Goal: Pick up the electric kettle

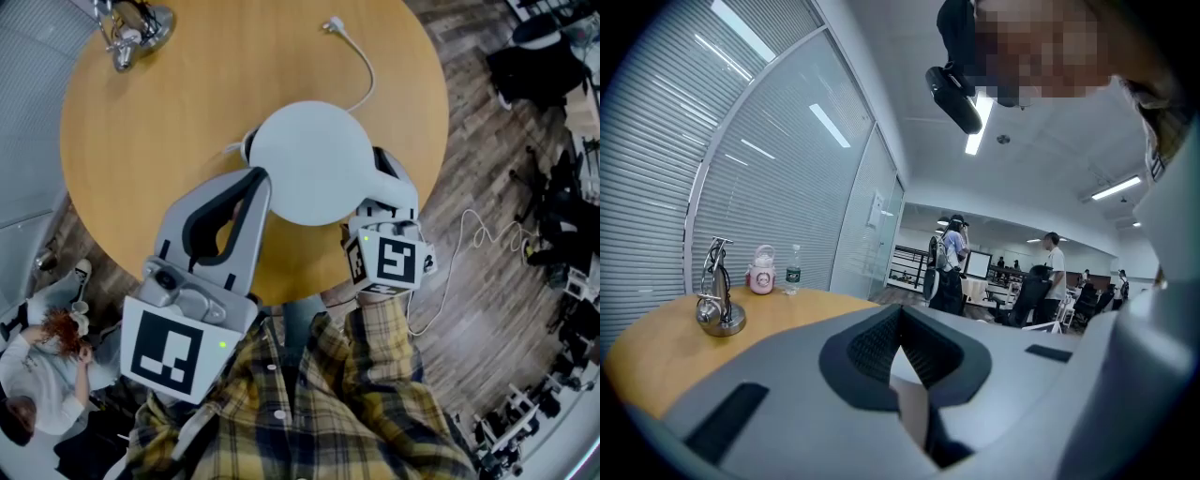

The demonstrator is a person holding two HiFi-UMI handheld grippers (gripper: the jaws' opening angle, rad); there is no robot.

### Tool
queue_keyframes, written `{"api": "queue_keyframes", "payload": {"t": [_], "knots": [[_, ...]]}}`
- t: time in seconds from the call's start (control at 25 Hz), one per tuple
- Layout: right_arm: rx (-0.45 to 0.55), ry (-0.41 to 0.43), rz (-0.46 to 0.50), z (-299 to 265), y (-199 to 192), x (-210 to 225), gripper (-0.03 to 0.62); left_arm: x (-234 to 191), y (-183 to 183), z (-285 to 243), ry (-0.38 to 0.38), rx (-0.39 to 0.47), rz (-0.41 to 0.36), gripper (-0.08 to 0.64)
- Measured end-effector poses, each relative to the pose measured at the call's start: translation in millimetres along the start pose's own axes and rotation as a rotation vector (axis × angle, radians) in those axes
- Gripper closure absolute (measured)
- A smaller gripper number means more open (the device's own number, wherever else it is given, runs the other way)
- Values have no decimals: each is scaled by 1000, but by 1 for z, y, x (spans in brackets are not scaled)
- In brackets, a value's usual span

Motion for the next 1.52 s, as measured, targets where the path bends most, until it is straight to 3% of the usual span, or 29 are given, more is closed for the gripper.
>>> {"api": "queue_keyframes", "payload": {"t": [0.6, 1.0, 1.52], "knots": [[19, -36, 8, -8, 18, 6, 553, -7, 12, 0, 27, 21, 2, 557], [15, -14, 68, -1, 44, 6, 552, -7, 24, 9, 51, 54, 7, 557], [53, 45, 75, 31, 97, 12, 552, 6, 59, 29, 63, 150, -19, 557]]}}
Point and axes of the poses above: the fingertips, and each gripper's own axes: z backward along the fingers, x to its right, y out of its top, the point moved 8 cm from there along z, backward along the fingers, and after that the axes turned 15 degrees about y, right-handed, at the moved point
